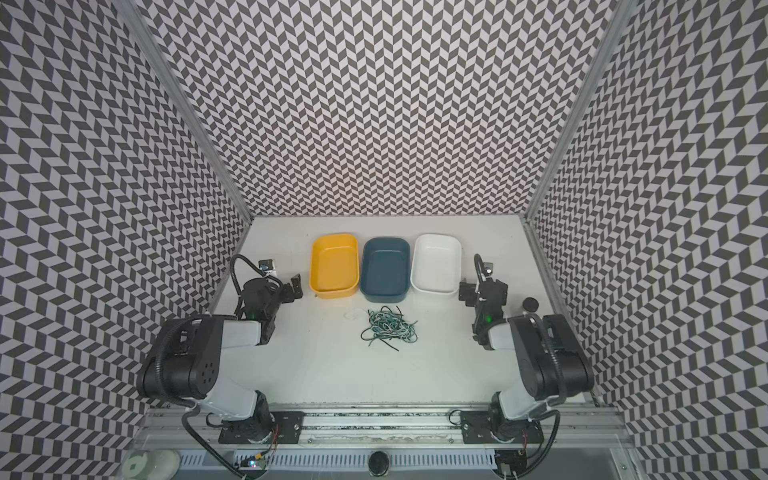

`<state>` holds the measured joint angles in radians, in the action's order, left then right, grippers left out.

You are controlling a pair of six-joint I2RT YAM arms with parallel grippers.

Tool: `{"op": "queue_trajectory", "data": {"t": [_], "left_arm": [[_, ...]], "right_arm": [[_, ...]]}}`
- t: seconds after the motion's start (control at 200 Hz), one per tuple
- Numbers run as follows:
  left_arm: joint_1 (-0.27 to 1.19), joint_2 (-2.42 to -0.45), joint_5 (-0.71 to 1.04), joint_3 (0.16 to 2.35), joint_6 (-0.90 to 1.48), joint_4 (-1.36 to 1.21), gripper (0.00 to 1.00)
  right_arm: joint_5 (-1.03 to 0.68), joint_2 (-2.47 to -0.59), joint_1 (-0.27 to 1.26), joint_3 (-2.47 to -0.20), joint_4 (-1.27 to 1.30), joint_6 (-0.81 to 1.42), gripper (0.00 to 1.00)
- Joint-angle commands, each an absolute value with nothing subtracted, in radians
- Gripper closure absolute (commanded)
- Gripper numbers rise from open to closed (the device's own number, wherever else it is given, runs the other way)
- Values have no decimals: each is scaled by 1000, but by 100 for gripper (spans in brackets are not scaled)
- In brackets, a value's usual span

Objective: Untangle the cables

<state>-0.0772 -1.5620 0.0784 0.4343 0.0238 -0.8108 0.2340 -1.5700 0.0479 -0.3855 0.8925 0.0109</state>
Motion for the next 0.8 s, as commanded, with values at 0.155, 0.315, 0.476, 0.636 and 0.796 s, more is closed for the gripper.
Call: {"op": "queue_trajectory", "data": {"t": [0.155,0.315,0.476,0.636,0.796], "left_arm": [[-60,-1559,37,443,23,-808,0],[-60,-1560,35,443,23,-809,0],[-60,-1560,33,442,23,-808,0],[-60,-1560,34,442,23,-808,0],[-63,-1559,41,443,24,-808,0]], "right_arm": [[236,-1569,54,-382,931,-7,0],[236,-1569,53,-383,932,-7,0],[238,-1569,53,-383,931,-7,0],[238,-1570,53,-383,932,-6,0],[238,-1568,53,-383,932,-6,0]]}}
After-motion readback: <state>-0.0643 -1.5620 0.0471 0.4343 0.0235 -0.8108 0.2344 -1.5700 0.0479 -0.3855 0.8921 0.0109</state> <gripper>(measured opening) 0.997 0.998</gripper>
